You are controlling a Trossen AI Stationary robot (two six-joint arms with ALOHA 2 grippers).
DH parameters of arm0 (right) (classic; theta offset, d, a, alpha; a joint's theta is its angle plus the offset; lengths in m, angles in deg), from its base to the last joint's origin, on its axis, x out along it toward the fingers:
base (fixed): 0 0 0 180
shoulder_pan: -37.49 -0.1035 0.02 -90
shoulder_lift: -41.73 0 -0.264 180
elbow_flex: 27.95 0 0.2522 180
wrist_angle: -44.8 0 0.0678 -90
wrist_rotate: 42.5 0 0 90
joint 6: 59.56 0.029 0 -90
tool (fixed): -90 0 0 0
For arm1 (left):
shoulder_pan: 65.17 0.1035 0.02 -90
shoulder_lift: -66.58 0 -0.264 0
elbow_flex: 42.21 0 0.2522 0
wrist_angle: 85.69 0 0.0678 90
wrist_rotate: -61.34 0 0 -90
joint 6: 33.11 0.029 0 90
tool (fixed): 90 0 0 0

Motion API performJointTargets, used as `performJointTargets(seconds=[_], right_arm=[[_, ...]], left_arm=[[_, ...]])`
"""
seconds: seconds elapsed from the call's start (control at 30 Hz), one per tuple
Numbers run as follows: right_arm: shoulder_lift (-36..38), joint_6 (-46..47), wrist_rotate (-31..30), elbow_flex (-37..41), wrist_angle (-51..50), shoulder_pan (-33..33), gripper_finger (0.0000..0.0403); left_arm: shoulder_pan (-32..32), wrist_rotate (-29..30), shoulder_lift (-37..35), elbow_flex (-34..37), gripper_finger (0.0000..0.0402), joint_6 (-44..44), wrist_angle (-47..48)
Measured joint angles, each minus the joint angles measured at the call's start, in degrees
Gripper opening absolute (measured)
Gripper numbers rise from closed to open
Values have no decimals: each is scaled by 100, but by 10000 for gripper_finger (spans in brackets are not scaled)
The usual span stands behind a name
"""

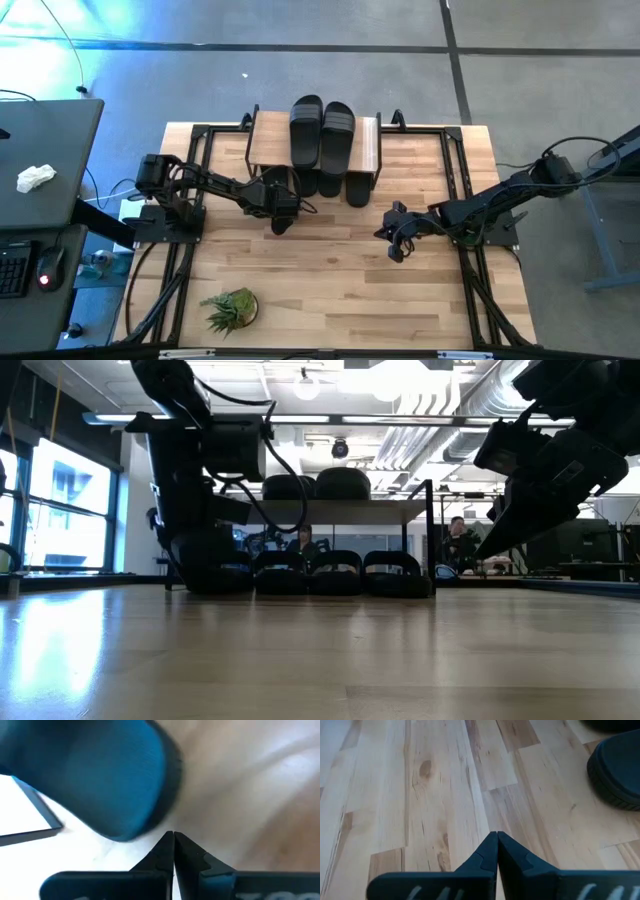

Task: Pick and place slides into the shelf
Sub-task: Adjust the right black slide under the shelf

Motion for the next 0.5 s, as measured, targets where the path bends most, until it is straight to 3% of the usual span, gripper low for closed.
performJointTargets(seconds=[0.27,0.5], right_arm=[[0,177,-506,-2,-2,352,0],[0,-247,483,12,50,1281,0]], left_arm=[[-211,-372,-6,-12,0,97,-366],[-791,-381,-11,-434,0,83,-384]])
